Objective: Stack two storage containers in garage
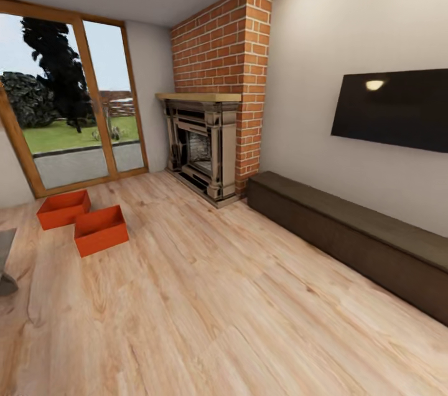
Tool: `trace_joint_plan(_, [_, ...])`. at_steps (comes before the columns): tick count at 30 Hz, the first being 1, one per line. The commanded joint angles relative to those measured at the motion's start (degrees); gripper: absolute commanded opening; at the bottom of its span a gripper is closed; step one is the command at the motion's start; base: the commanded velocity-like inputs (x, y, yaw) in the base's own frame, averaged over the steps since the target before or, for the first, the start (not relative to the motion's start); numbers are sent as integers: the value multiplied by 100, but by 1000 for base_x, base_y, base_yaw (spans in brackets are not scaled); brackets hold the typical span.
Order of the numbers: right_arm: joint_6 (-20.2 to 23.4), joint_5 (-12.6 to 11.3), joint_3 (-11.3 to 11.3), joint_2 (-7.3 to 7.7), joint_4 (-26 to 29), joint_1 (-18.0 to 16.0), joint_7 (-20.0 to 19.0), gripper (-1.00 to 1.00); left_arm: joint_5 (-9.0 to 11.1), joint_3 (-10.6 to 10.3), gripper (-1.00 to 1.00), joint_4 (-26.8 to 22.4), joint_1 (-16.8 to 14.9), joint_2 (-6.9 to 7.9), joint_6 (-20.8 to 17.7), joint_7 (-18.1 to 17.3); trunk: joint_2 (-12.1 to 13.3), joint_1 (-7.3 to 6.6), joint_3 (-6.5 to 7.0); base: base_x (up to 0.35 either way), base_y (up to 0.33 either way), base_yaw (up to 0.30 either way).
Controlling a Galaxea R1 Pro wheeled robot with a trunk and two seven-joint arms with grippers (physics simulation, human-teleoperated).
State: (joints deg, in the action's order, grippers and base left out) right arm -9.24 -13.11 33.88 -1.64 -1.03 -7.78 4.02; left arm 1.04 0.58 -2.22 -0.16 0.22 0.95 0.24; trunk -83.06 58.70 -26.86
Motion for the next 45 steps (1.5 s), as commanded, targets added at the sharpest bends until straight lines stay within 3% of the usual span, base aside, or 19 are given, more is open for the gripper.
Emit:
trace_joint_plan(1, [-26,-55,49,-3,-11,-4,11,100,11,4,100,0,-2,1,10,2,-2,3,-5,322,0,269])
trace_joint_plan(45, [-26,-60,49,-3,-11,-4,37,100,11,4,100,2,-2,-3,10,2,-2,3,-5,322,0,269])
